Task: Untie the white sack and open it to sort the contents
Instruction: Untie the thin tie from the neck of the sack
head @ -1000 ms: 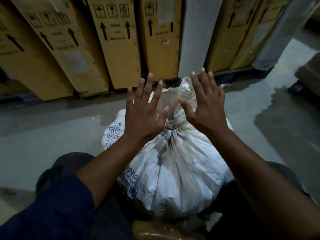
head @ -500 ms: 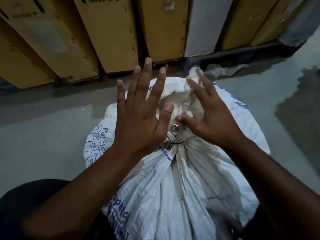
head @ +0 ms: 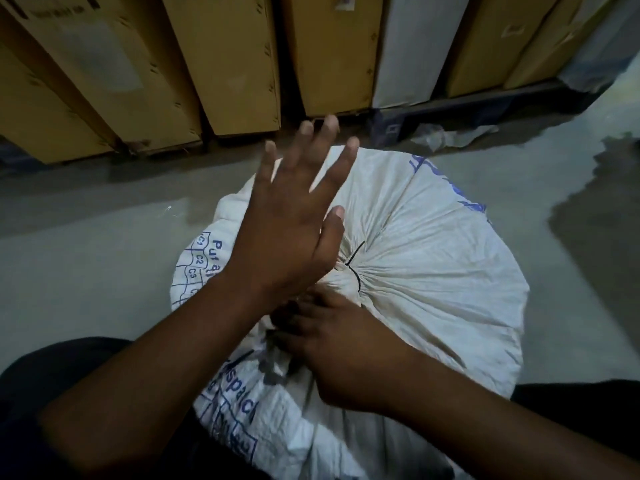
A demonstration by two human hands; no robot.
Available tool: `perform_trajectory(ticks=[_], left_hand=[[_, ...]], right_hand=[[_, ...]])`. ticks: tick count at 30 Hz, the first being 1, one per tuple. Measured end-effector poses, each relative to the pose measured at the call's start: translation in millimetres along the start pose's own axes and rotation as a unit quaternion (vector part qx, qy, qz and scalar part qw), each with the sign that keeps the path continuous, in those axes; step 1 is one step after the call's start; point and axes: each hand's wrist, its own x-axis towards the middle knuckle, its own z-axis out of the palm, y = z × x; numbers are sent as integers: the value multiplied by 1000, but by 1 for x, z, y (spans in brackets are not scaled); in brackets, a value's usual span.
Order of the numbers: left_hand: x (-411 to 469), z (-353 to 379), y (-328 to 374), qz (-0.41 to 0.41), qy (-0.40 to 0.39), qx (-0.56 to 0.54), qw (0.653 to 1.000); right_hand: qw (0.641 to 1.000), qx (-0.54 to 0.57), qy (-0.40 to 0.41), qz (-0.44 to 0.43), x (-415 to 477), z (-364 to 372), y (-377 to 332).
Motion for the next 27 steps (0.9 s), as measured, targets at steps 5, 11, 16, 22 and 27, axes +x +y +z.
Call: perform_trajectory(ticks=[5,11,16,22,27], left_hand=[[-23,39,-5,-33,-215,69,974],[-16,22,-6,-57,-375,127,916],[-27,9,20,-86,-339,66,934],[-36,19,41,-81,-195,17,977],[-27,1,39,-110,-340,9,934]], right_hand=[[999,-17,-37,-11,-13,-12,-13],[963,193,187,19,-32,-56,13],[899,148,384,153,-41,-64,56],[930,125,275,208,-31,-47,63],[935,120,222,249,-28,-37,42]])
